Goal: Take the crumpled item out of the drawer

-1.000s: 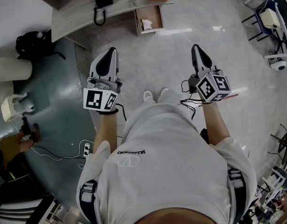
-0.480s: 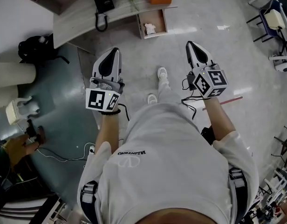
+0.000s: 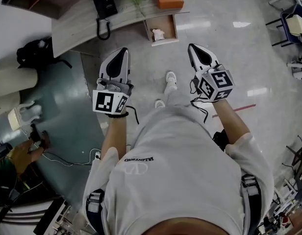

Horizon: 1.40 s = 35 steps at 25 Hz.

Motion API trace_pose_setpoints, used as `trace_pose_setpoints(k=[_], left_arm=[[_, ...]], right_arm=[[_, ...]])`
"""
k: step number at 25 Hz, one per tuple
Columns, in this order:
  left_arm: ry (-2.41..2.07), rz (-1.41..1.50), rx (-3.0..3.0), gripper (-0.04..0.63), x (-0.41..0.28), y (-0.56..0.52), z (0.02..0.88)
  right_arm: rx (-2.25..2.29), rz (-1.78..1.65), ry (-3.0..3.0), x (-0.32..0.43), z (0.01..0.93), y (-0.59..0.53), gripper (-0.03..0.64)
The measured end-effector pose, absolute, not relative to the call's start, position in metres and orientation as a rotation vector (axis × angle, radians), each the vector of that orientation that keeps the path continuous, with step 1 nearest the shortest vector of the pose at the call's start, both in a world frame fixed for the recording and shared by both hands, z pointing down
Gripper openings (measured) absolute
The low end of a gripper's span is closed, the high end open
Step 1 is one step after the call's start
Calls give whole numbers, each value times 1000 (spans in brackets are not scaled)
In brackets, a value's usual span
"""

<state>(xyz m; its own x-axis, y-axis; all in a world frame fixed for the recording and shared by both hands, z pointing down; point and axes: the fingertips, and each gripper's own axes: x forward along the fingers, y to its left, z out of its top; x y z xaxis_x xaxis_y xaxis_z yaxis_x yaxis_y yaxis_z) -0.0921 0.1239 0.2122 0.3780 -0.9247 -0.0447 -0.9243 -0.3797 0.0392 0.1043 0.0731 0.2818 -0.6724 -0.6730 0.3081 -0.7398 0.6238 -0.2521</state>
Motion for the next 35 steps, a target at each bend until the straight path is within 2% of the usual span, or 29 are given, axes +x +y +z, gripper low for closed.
trace_pose_setpoints(k=[12, 17, 27, 35], left_arm=[[-1826, 33, 2486, 0, -84, 10, 260], [-1798, 83, 2455, 0, -76, -13, 292], [-1701, 154, 2339, 0, -85, -47, 407], [-1575, 91, 2236, 0, -81, -73, 503]], right_arm=[[983, 566, -2633, 71, 334, -11, -2], [1048, 507, -2578, 68, 369, -33, -2], [1062, 551, -2493, 31, 465, -69, -2], [1039, 676, -2354, 11, 568, -86, -2]])
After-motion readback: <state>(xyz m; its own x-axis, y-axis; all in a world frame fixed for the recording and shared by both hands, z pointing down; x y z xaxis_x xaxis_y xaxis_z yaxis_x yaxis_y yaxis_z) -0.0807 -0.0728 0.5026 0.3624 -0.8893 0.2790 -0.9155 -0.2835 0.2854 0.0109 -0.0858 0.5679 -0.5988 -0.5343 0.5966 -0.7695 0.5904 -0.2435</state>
